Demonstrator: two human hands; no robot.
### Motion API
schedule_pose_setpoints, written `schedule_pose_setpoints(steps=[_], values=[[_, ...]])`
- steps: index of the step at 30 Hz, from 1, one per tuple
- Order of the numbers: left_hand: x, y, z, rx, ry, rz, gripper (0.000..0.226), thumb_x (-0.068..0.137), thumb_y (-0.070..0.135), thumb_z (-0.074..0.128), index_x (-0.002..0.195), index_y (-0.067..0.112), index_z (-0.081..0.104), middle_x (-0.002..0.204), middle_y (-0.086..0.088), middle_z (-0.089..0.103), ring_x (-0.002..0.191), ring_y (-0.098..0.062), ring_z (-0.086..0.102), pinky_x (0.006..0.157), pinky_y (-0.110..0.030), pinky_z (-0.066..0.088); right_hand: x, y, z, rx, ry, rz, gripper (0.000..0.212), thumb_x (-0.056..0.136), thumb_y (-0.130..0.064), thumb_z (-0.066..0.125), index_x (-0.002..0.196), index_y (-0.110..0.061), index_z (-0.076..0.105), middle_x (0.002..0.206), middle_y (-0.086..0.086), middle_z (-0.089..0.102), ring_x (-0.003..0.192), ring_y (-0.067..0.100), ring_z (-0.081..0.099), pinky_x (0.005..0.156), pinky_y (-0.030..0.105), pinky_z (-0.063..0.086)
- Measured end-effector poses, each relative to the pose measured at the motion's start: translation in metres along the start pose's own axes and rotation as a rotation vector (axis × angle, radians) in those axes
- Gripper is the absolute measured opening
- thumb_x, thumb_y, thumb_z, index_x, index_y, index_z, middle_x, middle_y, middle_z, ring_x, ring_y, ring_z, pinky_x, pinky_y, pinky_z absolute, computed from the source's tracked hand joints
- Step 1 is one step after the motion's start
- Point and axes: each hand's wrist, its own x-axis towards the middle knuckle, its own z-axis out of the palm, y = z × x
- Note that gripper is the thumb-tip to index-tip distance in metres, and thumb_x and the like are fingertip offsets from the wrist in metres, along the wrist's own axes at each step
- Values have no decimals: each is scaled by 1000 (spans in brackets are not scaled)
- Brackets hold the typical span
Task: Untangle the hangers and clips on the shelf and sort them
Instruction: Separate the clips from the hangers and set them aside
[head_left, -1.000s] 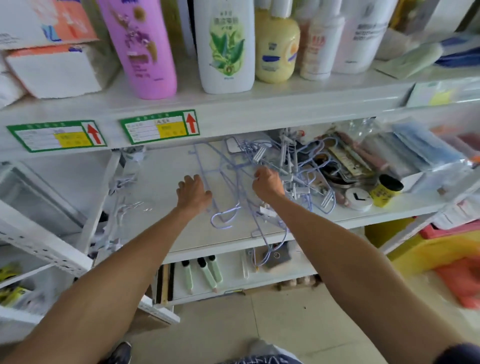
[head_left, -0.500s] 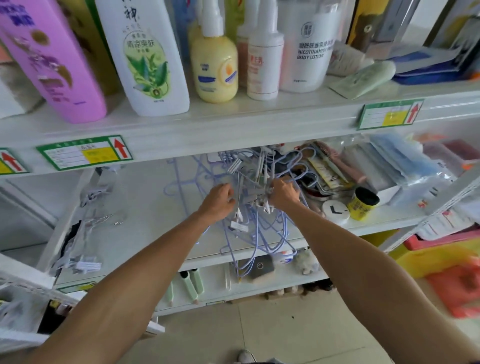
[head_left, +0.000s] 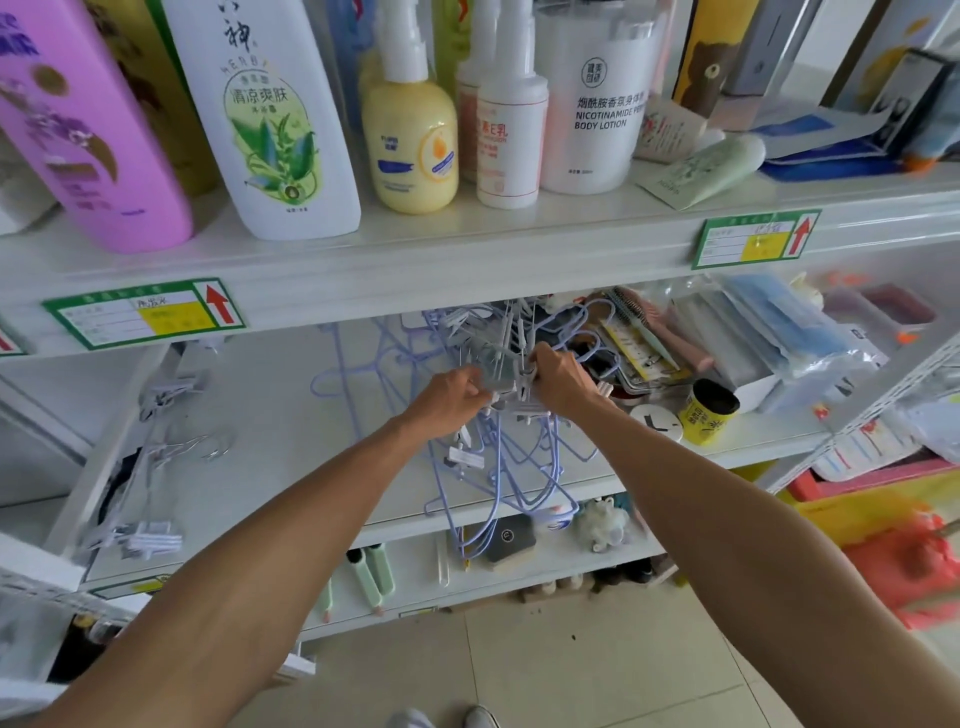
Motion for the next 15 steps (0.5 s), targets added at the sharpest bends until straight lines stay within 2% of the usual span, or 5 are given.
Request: schedule_pose_setpoints(steps=[3, 5, 8, 10, 15], values=[[4, 23, 4, -239, -10, -56, 44, 94, 50, 53, 101, 8, 67, 92, -9, 73, 87, -30, 70, 79, -38, 55, -1, -4, -6, -68, 29, -63, 9, 93, -6, 49, 100, -8, 53, 81, 12, 61, 69, 32, 61, 51, 33, 40], [11, 35, 6, -379, -53, -93, 50, 92, 59, 51, 95, 11, 69, 89, -12, 74, 84, -32, 72, 71, -39, 56, -2, -10, -9, -110, 27, -75, 6, 95, -10, 49, 99, -11, 54, 82, 9, 60, 68, 28, 60, 53, 32, 40], [20, 41, 7, -423, -132, -120, 39, 88, 44, 68, 100, 7, 66, 95, -13, 71, 77, -21, 69, 61, -33, 52, -3, -12, -7, -75, 31, -51, 3, 93, -12, 52, 95, -12, 55, 83, 8, 60, 69, 29, 59, 56, 33, 43], [24, 40, 5, -394, -165, -133, 41, 83, 32, 77, 106, 1, 65, 96, -15, 72, 77, -16, 68, 59, -28, 49, -3, -8, -5, -46, 51, -48, 2, 91, -12, 55, 93, -12, 55, 82, 9, 62, 67, 28, 59, 53, 32, 40], [20, 42, -7, -512, -219, -142, 20, 82, 5, 73, 97, 10, 61, 93, -10, 67, 88, -20, 66, 83, -42, 57, -4, 1, -6, -25, 69, -46, 5, 96, -15, 50, 95, -14, 55, 81, 7, 62, 64, 27, 59, 49, 32, 41]])
